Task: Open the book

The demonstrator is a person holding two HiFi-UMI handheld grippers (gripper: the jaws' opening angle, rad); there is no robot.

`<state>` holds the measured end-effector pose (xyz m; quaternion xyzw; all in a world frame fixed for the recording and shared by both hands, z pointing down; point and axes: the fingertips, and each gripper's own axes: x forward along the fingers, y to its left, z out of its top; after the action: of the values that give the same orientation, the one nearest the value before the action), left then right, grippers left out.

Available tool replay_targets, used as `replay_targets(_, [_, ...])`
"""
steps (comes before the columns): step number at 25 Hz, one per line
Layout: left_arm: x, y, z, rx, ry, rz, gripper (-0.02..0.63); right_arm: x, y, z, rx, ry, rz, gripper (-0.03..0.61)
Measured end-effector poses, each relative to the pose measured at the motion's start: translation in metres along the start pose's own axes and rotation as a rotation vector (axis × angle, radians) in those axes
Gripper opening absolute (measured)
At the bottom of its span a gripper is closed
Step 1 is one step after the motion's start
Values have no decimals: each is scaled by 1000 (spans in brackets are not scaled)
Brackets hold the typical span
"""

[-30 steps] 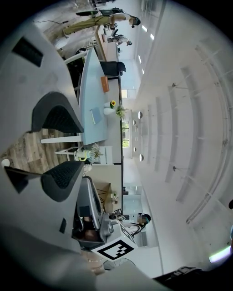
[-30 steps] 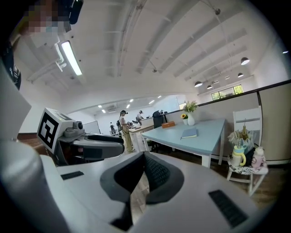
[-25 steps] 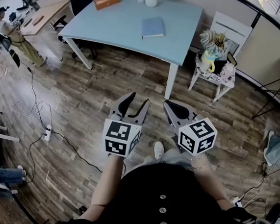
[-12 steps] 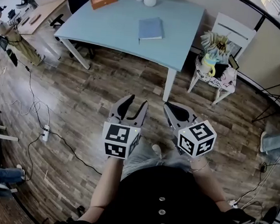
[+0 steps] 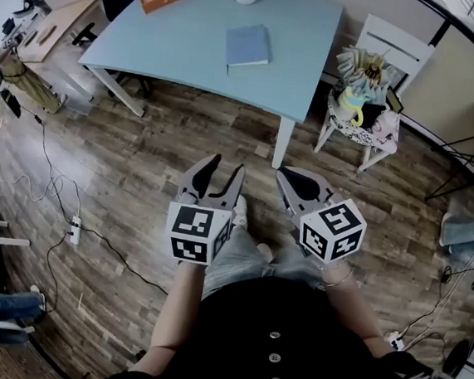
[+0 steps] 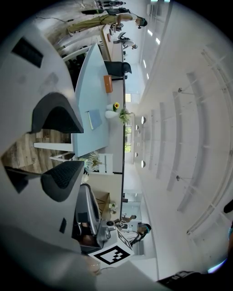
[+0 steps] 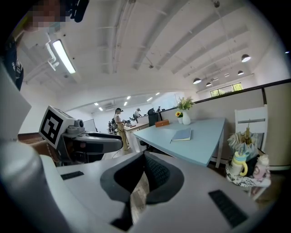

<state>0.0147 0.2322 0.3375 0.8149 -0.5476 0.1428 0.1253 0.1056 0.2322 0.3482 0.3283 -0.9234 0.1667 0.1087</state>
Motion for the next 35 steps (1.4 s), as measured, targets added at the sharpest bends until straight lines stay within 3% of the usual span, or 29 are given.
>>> replay_targets(17, [110,85,59,46,-27,-134,175,98,-76,54,35,-32,-136,2])
replay_targets(27, [153,142,95,69,-67,-184,175,161,-96,94,14,-57,-185,3])
replay_targets(35, [176,164,106,73,-81,-242,175,187,-109,110,-3,-59,-239,2])
